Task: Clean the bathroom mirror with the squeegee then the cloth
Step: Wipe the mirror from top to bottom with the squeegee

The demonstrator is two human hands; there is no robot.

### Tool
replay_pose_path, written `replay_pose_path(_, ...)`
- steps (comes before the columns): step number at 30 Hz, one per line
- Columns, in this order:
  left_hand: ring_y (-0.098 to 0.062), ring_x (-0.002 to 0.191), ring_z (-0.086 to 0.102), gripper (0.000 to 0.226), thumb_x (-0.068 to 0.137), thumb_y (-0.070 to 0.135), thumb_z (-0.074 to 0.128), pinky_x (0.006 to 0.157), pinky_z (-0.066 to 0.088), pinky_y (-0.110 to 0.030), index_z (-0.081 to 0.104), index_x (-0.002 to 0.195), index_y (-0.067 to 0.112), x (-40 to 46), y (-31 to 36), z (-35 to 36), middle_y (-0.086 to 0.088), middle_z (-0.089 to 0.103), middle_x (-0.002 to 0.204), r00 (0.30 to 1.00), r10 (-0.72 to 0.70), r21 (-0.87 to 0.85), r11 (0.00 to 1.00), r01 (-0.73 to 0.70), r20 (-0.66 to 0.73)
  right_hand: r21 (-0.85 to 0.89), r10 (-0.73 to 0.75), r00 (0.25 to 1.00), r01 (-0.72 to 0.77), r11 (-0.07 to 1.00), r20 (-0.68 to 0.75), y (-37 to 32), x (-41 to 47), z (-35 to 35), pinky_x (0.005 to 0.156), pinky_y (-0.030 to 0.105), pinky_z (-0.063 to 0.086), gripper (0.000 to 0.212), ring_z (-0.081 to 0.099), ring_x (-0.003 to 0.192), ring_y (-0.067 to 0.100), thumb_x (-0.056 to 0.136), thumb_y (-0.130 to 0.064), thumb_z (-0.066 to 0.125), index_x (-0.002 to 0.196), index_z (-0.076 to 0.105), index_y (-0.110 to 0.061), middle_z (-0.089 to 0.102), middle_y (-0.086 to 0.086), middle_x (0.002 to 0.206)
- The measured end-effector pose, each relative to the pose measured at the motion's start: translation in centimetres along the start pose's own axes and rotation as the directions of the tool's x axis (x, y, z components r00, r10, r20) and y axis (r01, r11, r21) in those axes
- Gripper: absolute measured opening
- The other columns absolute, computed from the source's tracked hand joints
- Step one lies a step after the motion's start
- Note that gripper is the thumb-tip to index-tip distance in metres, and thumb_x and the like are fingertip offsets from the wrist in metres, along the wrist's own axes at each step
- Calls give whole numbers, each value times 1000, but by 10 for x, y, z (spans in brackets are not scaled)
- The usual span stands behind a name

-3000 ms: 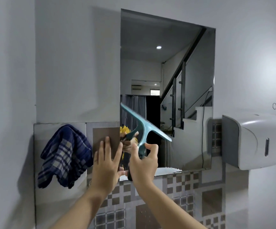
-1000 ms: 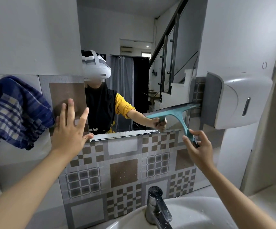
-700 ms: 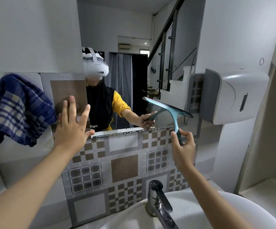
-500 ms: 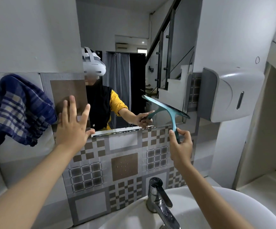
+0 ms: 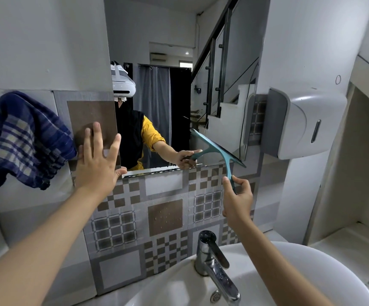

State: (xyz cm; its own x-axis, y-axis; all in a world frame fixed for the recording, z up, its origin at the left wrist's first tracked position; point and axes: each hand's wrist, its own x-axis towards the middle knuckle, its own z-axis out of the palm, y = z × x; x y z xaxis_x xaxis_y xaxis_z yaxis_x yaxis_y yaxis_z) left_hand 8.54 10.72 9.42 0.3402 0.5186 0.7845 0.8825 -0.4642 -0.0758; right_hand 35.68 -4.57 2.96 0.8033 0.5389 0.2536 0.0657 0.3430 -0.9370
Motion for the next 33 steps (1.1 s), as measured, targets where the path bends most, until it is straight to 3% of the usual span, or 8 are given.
replay_pose_path(5, -44, 139, -1, 97, 67, 39, 76, 104, 22, -62, 18, 143, 21, 0, 0, 0, -23, -6, 154, 1000, -3, -4, 1000, 3, 0, 65, 100, 995, -99, 993, -18, -2, -11, 13, 36, 20, 32, 19, 35, 46, 11, 93, -30, 61, 106, 54, -19, 48, 3, 67)
replay_pose_path(12, -44, 139, -1, 97, 67, 42, 75, 105, 23, -61, 18, 144, 21, 0, 0, -2, -23, -7, 154, 1000, -8, 12, 1000, 8, 22, 145, 195, 980, -188, 971, -39, -7, -29, 36, 34, 21, 32, 14, 38, 46, 12, 93, -32, 61, 100, 52, -23, 50, 5, 71)
replay_pose_path(19, -45, 138, 3, 103, 64, 50, 75, 106, 23, -60, 17, 144, 22, 1, -2, -12, -24, -5, 154, 997, 8, 55, 998, -12, 72, 194, 276, 961, -271, 943, 1, -4, -70, 66, 36, 21, 39, 13, 45, 52, 13, 92, -31, 62, 97, 51, -24, 57, 14, 95)
replay_pose_path(25, -42, 140, -2, 117, 58, 56, 75, 111, 17, -54, 6, 146, 24, -2, -2, -21, -20, -14, 153, 991, 24, 48, 998, -31, 135, 218, 275, 961, -276, 936, 34, -4, -102, 91, 39, 24, 43, 14, 46, 53, 14, 93, -27, 62, 95, 50, -22, 58, 8, 85)
replay_pose_path(30, -38, 141, -5, 116, 62, 43, 79, 110, 18, -52, 4, 147, 16, -21, -5, -16, -17, -15, 154, 984, 2, 35, 999, -9, 180, 197, 210, 976, -217, 956, 58, -4, -120, 106, 44, 25, 46, 13, 49, 55, 16, 92, -27, 64, 92, 51, -25, 59, 8, 81)
replay_pose_path(33, -35, 142, -3, 116, 60, 35, 82, 109, 25, -53, 7, 146, 14, -30, -11, -10, -14, -15, 155, 980, -15, 55, 998, 4, 196, 156, 110, 991, -120, 981, 69, 2, -130, 117, 54, 36, 52, 14, 51, 59, 21, 89, -29, 66, 88, 52, -29, 61, 17, 79)
